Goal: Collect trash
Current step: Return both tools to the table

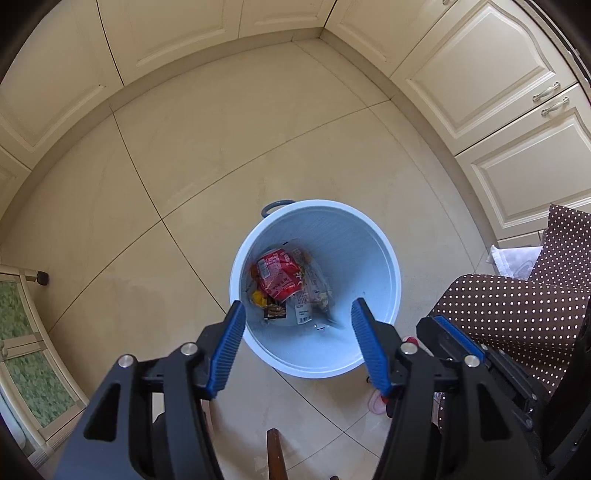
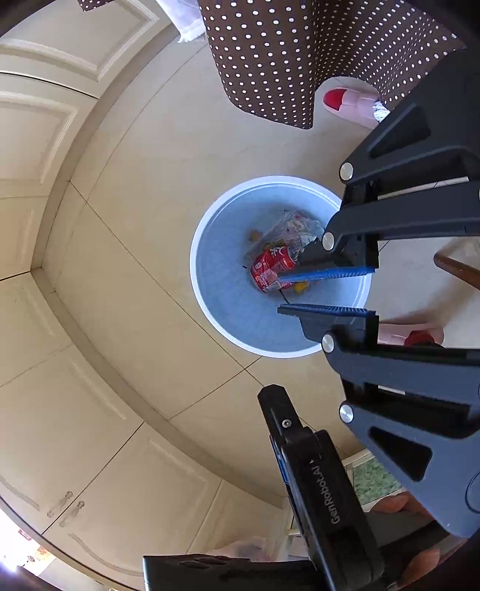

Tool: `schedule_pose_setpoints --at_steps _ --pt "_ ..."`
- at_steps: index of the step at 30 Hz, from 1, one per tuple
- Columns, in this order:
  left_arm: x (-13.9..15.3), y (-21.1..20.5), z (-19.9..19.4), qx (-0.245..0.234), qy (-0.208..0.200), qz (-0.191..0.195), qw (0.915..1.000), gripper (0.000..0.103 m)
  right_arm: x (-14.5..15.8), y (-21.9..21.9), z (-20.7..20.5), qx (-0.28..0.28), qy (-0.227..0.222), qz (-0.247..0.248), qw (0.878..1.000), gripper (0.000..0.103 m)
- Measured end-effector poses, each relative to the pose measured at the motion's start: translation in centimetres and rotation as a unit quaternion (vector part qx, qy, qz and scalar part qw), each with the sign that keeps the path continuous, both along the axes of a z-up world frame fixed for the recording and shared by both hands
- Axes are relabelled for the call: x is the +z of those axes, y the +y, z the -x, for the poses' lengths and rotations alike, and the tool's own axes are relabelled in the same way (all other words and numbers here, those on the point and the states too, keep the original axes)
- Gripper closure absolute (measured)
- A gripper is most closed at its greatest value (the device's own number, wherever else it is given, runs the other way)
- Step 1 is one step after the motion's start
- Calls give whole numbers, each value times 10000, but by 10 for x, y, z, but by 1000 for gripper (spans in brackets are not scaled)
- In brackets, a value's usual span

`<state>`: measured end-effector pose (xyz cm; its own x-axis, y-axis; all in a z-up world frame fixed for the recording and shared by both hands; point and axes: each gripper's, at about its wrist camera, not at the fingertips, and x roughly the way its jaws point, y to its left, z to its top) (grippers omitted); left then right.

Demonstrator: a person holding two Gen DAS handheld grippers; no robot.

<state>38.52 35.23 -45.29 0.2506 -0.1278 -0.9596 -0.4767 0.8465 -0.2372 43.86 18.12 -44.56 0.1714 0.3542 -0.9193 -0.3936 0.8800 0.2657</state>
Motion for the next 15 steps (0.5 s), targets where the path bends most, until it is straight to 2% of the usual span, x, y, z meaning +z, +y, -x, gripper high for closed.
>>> schedule_pose_setpoints --at_steps 4,8,11,15 --pt "5 -8 1 11 -93 -19 10000 44 8 -5 4 -8 -31 28 10000 89" --pt "18 -17 9 70 -248 34 9997 44 34 -17 13 -34 -201 -12 9998 89" --pt "47 -28 23 96 -605 32 9981 44 63 -32 22 -70 -446 -68 9990 89" --pt "106 -53 41 -63 -1166 -74 9931 44 120 -63 39 -245 -924 -245 9951 89"
